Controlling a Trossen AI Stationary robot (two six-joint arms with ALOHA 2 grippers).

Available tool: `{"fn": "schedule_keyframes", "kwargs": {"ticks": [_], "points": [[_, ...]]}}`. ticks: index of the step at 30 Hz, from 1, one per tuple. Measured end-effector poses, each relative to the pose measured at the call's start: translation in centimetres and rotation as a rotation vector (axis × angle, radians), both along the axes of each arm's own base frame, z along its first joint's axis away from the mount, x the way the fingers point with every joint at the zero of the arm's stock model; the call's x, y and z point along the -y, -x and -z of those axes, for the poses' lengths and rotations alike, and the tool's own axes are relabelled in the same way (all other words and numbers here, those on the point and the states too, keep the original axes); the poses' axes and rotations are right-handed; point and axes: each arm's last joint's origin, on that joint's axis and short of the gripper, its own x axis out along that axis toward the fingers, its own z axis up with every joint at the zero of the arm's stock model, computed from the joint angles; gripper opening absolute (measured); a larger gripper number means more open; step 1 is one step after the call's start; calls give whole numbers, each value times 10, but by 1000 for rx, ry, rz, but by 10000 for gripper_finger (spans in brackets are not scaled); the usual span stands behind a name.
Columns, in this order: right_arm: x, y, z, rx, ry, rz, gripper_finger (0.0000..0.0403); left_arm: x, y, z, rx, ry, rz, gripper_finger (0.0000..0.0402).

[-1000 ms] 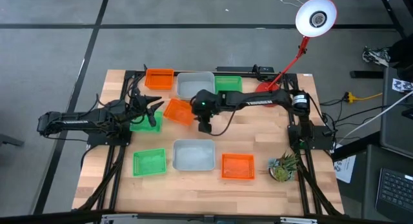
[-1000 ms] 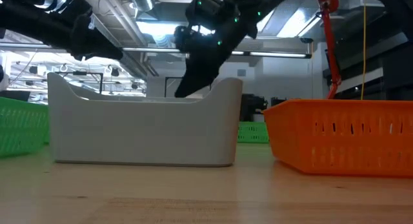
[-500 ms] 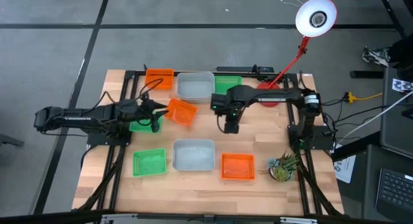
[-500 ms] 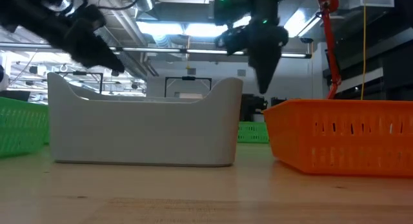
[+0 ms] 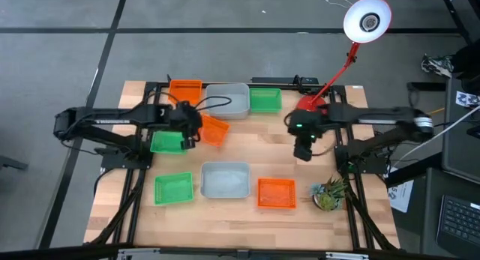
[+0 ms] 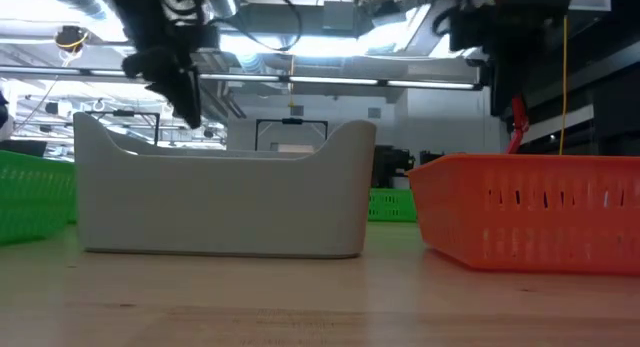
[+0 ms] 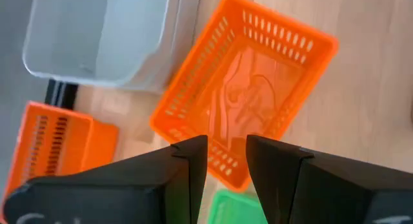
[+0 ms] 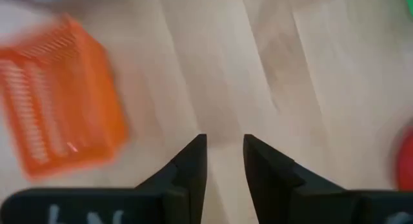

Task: Stack baskets by color
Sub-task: Stack the center orange bin on the top left orange bin

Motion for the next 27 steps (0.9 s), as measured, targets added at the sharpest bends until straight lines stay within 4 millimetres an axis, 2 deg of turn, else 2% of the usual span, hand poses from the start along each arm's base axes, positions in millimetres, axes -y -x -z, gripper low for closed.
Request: {"fn": "schedule_keyframes", "kwargs": {"ticks": [6, 11, 19, 27], "points": [[-6, 36, 7, 268, 25, 5, 100, 0, -21, -11, -60, -13, 82, 100], [-7, 54, 18, 375, 24, 24, 100, 3, -37, -1, -108, 63, 115, 105], [-8, 67, 36, 440, 8, 57, 100, 5, -55, 37, -269, 251, 228, 115], [-8, 68, 37, 458, 10, 57, 100, 2, -57, 42, -309, 160, 160, 115]]}}
